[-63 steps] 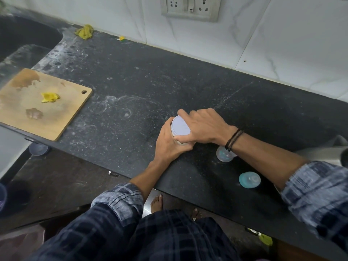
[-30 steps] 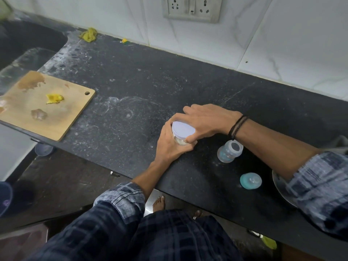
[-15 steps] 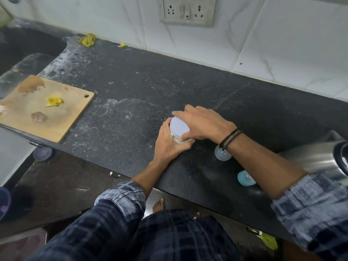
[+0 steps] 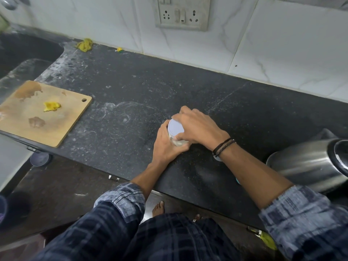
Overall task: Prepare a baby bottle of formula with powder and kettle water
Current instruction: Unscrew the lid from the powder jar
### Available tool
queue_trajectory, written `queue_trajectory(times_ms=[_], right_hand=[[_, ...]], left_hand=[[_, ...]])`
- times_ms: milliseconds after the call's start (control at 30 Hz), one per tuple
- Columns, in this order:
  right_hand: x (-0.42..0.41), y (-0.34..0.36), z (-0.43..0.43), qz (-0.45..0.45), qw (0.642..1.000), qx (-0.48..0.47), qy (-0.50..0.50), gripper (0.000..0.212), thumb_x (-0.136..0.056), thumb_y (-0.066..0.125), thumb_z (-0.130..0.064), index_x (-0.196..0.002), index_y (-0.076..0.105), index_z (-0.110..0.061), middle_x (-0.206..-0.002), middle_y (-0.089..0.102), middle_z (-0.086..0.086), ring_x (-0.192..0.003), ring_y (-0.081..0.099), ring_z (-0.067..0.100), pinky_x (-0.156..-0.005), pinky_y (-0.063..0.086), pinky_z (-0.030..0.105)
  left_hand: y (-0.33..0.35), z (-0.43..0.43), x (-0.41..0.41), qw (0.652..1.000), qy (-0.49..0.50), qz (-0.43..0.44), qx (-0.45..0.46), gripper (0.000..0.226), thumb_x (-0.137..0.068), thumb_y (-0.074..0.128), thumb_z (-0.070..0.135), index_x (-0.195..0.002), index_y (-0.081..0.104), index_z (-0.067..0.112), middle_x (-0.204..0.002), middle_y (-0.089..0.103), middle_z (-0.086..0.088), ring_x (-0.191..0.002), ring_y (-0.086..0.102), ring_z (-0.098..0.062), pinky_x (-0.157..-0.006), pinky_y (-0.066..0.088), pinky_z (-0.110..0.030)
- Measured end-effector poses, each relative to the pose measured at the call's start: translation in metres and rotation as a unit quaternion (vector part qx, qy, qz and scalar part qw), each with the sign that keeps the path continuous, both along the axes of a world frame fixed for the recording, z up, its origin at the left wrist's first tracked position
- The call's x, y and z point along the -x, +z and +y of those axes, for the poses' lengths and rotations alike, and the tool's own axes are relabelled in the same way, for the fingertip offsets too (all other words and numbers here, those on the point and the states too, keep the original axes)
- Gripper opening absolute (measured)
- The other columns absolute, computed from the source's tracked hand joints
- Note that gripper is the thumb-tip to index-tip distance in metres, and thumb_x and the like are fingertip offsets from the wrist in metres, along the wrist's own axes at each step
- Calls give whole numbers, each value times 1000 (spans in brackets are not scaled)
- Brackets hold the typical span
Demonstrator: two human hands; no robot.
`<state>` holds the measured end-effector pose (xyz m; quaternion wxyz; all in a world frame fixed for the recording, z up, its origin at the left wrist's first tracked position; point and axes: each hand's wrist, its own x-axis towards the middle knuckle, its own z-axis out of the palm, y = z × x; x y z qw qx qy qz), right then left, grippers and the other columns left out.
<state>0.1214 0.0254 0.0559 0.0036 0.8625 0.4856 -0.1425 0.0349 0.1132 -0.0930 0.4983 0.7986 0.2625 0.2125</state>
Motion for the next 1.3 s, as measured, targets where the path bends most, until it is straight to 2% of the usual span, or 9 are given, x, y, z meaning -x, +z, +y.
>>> queue_trajectory(times_ms=[100,233,367,733,867,967,1100,1233,1300], right_hand=[[-3,3,0,13,1000,-25,-9,81,-83,77,-53,-151,43,-25,-143,40,2,-123,49,29,-92,51,46],[0,-2,-1,12,1000,-20,-7,63,-88,76,-43,-142,52,-22,-136,47,1,-121,50,28,-82,46,38],[-3,-1,-2,34,997,-58,-26,80,-85,77,-48,-153,40,-25,-145,41,-1,-126,47,27,-93,51,45],[-2,-8,-2,53,998,-32,-23,74,-84,78,-29,-149,43,-25,-144,43,0,-129,46,27,-94,52,45],[-2,-11,-2,82,994,-55,-40,87,-80,81,-28,-154,35,-27,-158,24,-1,-130,44,29,-96,51,48],[0,-13,-2,68,996,-52,-36,76,-84,77,-28,-151,41,-27,-148,39,0,-129,47,29,-94,49,42],[-1,-12,-3,109,991,-75,-33,87,-80,80,-20,-154,36,-29,-162,22,-4,-140,38,30,-101,45,40],[-1,-12,-2,93,992,-70,-38,79,-85,78,-29,-153,38,-29,-151,40,-2,-134,45,28,-101,46,42],[-2,-11,-3,110,990,-79,-35,85,-82,80,-24,-154,36,-30,-156,35,-5,-140,38,27,-103,46,42]], left_hand=[[-1,1,-1,1000,-8,5,-7,88,-60,91,53,-132,48,27,-125,59,6,-118,60,-19,-91,56,-46],[1,-2,2,1000,-3,2,-11,88,-59,91,43,-132,44,30,-129,55,10,-121,57,-14,-95,54,-43],[0,0,1,1000,-8,6,-18,91,-61,91,51,-136,45,29,-130,55,9,-122,56,-13,-95,54,-41],[-4,1,1,1000,1,12,10,98,-54,91,47,-138,43,27,-132,56,8,-122,57,-12,-97,53,-44],[-5,1,1,1000,-5,24,-17,101,-56,87,52,-142,43,22,-135,54,5,-126,53,-15,-100,51,-43],[-4,1,1,1000,-2,24,-4,100,-54,87,49,-141,42,24,-134,54,7,-124,54,-13,-99,51,-41],[-5,2,1,1000,-6,24,-19,102,-56,86,51,-143,41,22,-137,53,4,-129,52,-17,-101,50,-44],[-4,1,-1,1000,-5,13,2,97,-56,87,50,-139,44,25,-133,57,6,-125,56,-17,-97,53,-46],[-4,1,-1,1000,-3,10,-1,96,-56,87,49,-138,44,26,-133,57,6,-125,57,-17,-97,52,-47]])
